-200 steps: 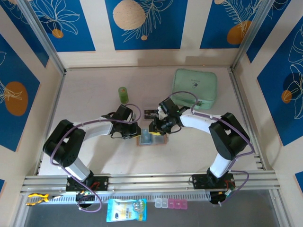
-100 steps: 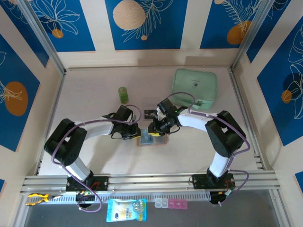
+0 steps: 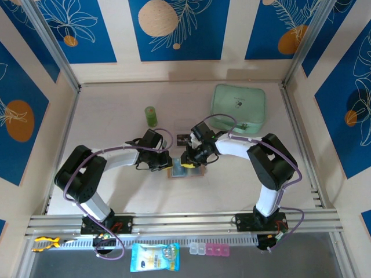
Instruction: Take the credit cards out of the card holder
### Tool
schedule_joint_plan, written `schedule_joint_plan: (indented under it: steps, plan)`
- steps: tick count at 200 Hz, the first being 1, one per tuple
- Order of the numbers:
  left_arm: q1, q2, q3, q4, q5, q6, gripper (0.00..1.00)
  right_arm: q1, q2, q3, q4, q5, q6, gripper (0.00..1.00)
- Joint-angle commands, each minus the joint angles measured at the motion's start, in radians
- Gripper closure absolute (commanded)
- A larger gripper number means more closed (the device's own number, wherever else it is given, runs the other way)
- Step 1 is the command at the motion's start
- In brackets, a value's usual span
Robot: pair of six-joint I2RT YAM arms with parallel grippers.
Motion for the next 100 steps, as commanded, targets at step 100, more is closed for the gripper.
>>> schedule_joint_plan:
  steps: [100]
  plan:
    - [0.012,0.013,-0.001,-0.051,-0.021,0.024,0.89,0.030,0.051,0.050,-0.044,0.022,-0.057,0.74]
